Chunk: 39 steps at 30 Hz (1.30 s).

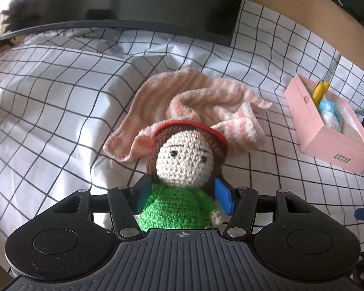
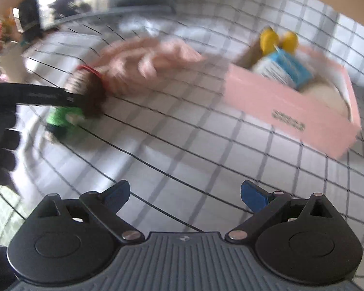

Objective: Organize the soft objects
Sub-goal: 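Grasp the crocheted doll in green with the left tool, then grasp the pink striped towel with the right tool while the left tool holds the doll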

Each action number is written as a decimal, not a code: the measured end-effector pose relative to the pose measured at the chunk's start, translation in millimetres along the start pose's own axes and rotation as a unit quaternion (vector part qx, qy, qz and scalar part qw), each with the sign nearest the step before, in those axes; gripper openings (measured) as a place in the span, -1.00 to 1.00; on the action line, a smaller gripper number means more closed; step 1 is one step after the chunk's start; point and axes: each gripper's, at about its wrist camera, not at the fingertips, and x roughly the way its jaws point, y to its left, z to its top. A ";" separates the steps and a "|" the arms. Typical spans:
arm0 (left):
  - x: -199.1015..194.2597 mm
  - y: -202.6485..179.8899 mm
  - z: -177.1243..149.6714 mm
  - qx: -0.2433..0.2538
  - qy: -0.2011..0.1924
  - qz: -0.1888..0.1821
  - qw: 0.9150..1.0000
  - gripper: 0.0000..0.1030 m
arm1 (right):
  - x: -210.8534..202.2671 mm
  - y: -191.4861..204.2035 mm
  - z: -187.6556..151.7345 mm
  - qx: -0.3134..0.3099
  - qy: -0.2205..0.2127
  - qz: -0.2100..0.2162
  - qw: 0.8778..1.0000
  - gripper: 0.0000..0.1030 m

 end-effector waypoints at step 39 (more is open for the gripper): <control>-60.7 96.6 -35.6 -0.094 -0.026 -0.055 0.994 0.15 | 85.7 59.2 101.2 -0.021 -0.051 0.023 0.998 -0.85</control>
